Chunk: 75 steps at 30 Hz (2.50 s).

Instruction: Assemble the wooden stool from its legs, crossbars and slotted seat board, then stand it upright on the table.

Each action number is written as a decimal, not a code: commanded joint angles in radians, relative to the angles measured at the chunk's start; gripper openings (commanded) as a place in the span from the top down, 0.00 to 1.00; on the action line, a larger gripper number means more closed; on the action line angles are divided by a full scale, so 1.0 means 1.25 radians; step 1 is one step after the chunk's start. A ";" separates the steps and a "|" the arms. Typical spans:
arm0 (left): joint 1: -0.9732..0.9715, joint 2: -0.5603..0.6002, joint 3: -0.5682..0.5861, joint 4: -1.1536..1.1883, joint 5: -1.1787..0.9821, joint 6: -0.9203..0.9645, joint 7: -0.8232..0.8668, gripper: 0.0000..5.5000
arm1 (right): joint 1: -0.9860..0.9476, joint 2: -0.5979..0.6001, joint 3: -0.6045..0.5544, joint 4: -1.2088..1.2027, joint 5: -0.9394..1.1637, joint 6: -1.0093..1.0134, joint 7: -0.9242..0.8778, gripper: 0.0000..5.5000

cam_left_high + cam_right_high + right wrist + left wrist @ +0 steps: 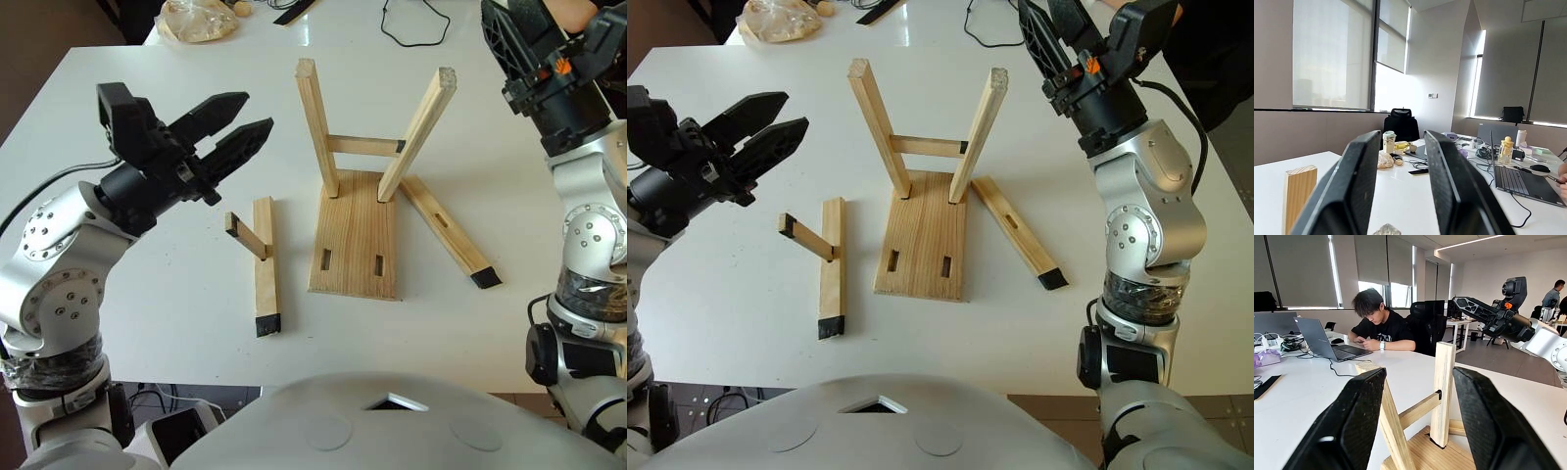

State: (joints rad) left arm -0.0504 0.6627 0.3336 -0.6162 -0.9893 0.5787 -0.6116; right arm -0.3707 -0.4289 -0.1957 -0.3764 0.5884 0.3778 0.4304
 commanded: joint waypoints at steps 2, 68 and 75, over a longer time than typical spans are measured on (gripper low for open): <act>0.190 0.007 -0.233 0.089 0.317 -0.150 -0.078 0.54 | 0.003 0.001 0.014 0.001 -0.014 -0.012 0.015 0.70; 0.352 0.221 -0.110 0.194 0.455 -0.214 -0.311 0.28 | 0.067 -0.005 0.002 -0.028 -0.082 -0.060 0.007 0.70; 0.356 0.204 -0.184 0.182 0.549 -0.204 -0.260 0.24 | 0.060 -0.002 0.005 -0.028 -0.083 -0.064 0.006 0.70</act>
State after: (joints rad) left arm 0.3872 0.9208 0.1315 -0.3988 -0.3537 0.3356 -0.9536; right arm -0.2869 -0.4313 -0.1943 -0.4009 0.4897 0.3028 0.4360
